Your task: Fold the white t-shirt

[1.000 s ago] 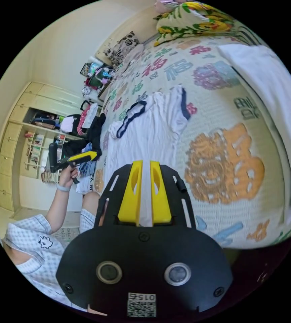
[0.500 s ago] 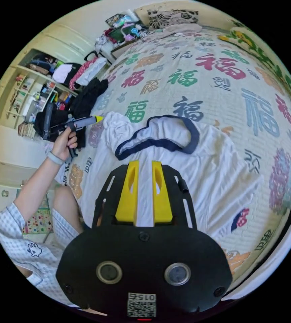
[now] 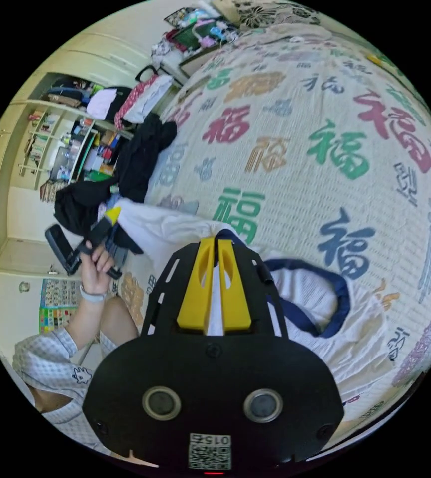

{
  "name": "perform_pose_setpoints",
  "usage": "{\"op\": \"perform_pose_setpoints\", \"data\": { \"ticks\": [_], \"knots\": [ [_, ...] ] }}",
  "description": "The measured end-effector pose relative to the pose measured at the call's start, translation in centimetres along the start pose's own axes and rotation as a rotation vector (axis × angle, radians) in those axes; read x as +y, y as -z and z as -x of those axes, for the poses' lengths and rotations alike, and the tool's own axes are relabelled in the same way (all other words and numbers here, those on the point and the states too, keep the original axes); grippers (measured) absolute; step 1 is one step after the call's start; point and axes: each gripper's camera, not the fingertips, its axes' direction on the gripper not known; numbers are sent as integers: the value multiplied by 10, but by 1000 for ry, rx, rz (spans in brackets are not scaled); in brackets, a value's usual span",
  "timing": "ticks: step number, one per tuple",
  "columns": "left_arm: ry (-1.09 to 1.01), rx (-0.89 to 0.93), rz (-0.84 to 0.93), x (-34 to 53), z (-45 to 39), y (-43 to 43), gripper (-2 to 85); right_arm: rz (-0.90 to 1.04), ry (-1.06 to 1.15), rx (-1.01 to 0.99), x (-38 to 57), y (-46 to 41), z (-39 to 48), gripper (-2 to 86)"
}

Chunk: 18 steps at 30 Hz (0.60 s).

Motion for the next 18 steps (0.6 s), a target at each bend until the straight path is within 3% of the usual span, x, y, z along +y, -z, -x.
{"op": "perform_pose_setpoints", "data": {
  "ticks": [5,9,13,18],
  "knots": [
    [-26,-142,63,17,11,-5,15,54,3,91,-56,-8,13,2],
    [8,-126,145,27,22,-17,51,228,69,423,-82,-41,35,3],
    [17,-183,-8,38,24,13,52,222,105,395,-88,-22,36,14],
    [5,-95,238,35,25,-45,82,162,32,322,-82,5,15,8]
  ]
}}
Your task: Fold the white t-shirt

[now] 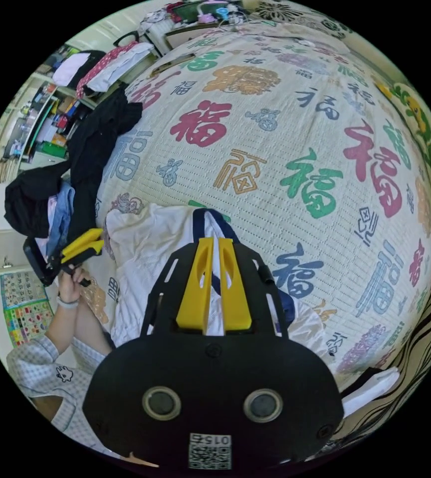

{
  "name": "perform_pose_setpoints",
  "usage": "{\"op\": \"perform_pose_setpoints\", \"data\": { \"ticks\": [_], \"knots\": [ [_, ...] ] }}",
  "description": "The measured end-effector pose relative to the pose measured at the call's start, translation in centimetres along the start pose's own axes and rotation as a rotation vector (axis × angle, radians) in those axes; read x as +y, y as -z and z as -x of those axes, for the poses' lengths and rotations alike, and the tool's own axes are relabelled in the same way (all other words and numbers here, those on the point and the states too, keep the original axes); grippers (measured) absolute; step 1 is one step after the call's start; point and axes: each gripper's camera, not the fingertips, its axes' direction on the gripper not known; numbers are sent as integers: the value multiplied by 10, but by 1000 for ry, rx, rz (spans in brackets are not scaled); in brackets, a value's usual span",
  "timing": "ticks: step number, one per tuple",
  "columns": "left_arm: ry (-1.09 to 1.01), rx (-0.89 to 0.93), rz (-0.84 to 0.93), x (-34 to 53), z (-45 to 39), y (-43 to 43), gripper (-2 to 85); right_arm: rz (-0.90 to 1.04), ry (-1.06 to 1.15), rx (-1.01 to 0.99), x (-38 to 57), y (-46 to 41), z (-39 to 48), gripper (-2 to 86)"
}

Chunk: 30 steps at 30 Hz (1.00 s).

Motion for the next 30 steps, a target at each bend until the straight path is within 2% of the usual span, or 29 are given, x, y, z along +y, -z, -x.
{"op": "perform_pose_setpoints", "data": {
  "ticks": [2,4,5,7,10,12,13,19,20,23,26,30],
  "knots": [
    [10,2,61,-10,-6,-26,61,-14,-43,-49,3,2,-9,7],
    [-8,-116,72,-16,-14,-36,31,-34,-74,-91,8,6,-15,8],
    [-10,-92,71,-19,-17,-34,26,-48,-72,-105,14,10,-16,10],
    [-9,-68,45,-18,-21,-20,24,-67,-54,-95,28,18,-20,13],
    [-73,-193,17,-10,-35,0,35,-108,-72,-10,64,35,-38,27],
    [-116,-214,222,-16,-39,-19,69,-164,-136,33,106,50,-65,39],
    [-125,-227,242,-16,-41,-21,71,-182,-159,34,118,54,-73,41],
    [-268,-438,165,-24,-109,-1,75,-264,-473,6,251,71,-160,63],
    [-324,-420,129,-30,-134,0,73,-267,-523,-29,274,67,-172,67],
    [-482,-216,69,-52,-204,-18,70,-263,-544,-140,311,53,-185,67],
    [-614,-63,113,-74,-279,-66,65,-231,-488,-215,321,35,-180,39],
    [-604,-79,183,-102,-334,-146,49,-275,-462,-217,341,36,-172,7]
  ]
}}
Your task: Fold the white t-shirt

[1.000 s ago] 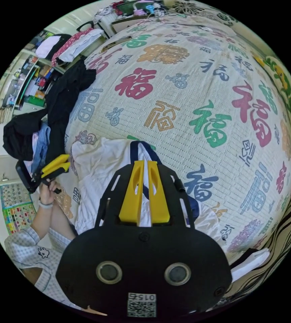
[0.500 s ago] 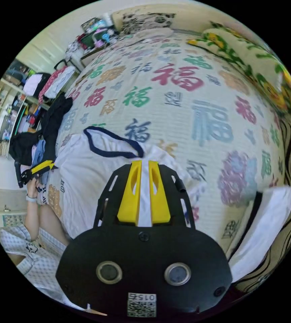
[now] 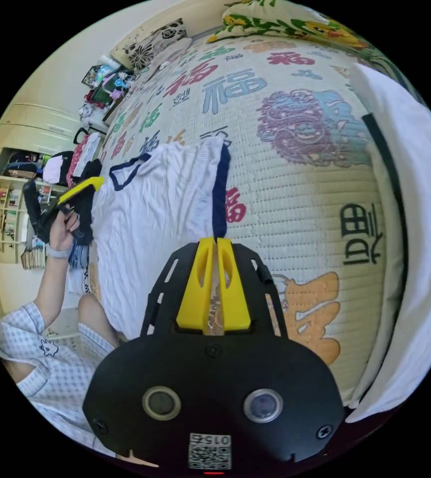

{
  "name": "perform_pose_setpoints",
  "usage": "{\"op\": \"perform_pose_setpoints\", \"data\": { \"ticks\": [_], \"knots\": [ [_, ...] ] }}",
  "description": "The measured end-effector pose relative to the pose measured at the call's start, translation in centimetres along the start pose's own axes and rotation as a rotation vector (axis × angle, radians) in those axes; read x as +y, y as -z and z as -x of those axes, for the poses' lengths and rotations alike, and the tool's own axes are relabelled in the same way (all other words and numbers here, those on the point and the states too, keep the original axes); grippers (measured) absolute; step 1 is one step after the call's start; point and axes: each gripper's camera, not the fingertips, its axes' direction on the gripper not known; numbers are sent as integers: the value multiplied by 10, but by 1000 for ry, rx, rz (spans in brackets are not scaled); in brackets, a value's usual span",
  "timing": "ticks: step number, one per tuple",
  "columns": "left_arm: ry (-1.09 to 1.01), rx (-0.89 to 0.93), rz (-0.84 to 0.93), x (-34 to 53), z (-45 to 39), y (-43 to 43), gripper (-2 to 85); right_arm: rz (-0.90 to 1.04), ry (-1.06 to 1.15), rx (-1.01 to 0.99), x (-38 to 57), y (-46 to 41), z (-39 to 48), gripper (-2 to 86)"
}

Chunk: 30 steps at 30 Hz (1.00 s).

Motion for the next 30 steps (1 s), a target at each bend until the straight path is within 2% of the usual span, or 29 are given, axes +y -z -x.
{"op": "perform_pose_setpoints", "data": {
  "ticks": [3,5,8,10,13,18,23,25,27,30],
  "knots": [
    [71,61,74,-20,11,-37,53,-100,-77,42,31,25,-16,5],
    [115,54,83,-24,19,-45,54,-81,-64,-7,46,30,-22,8],
    [145,74,14,-21,29,-30,53,-85,-77,133,61,45,-20,18],
    [142,56,-16,-15,36,-16,53,-164,-27,168,63,62,-6,27],
    [132,-77,27,-2,54,-5,56,-224,160,91,40,73,41,52],
    [201,-115,112,11,87,-9,46,-81,377,67,-39,24,140,59],
    [145,-145,173,2,83,-27,-2,195,369,152,-73,-45,188,7],
    [149,-179,176,0,83,-30,-5,157,364,176,-71,-44,198,0],
    [183,-173,182,-1,90,-30,-6,87,241,179,-70,-31,199,-3],
    [243,-158,149,10,95,-10,-7,129,150,184,-64,-17,203,-4]
  ]
}}
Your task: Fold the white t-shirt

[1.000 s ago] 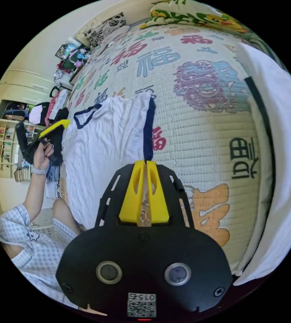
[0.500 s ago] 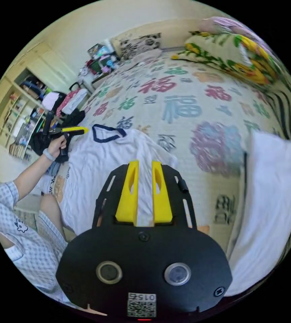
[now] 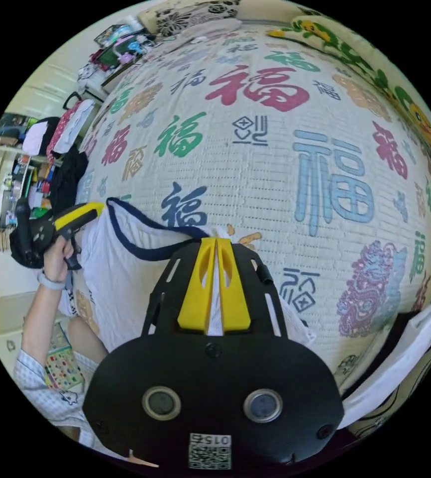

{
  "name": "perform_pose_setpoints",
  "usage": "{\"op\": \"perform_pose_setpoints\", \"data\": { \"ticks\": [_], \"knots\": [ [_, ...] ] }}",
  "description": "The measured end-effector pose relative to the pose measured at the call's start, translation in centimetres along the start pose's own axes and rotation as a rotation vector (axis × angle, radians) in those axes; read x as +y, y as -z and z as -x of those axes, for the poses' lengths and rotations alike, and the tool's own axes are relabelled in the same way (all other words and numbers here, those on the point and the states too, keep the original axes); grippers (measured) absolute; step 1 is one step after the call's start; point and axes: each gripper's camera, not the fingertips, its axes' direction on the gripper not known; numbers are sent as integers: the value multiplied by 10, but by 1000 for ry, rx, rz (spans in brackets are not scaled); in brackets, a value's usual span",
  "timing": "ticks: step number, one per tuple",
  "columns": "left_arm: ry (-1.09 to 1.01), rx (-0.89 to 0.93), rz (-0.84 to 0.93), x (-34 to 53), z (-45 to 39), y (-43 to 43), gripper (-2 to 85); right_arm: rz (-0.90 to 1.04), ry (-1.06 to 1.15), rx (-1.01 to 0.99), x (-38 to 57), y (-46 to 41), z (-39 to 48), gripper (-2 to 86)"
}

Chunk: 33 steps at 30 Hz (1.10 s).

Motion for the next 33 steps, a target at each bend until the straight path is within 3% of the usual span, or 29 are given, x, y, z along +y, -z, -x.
{"op": "perform_pose_setpoints", "data": {
  "ticks": [5,12,17,20,23,26,31,33],
  "knots": [
    [35,80,-177,77,2,73,-8,-35,-58,121,35,60,33,-4],
    [172,173,-253,260,1,153,-8,-265,-1,-30,134,194,129,-1],
    [177,187,-241,339,-22,179,-6,-359,95,-116,235,243,185,-2],
    [117,193,-222,373,-54,188,-1,-354,167,-93,309,235,208,-3],
    [38,160,-206,405,-94,195,2,-384,224,55,396,207,229,-4],
    [-4,103,-193,440,-130,197,-1,-542,186,245,498,173,247,-5],
    [-8,147,-205,491,-161,197,-5,-878,9,260,655,129,267,-5],
    [8,120,-242,503,-171,207,-8,-1056,-52,362,717,116,289,-6]
  ]
}}
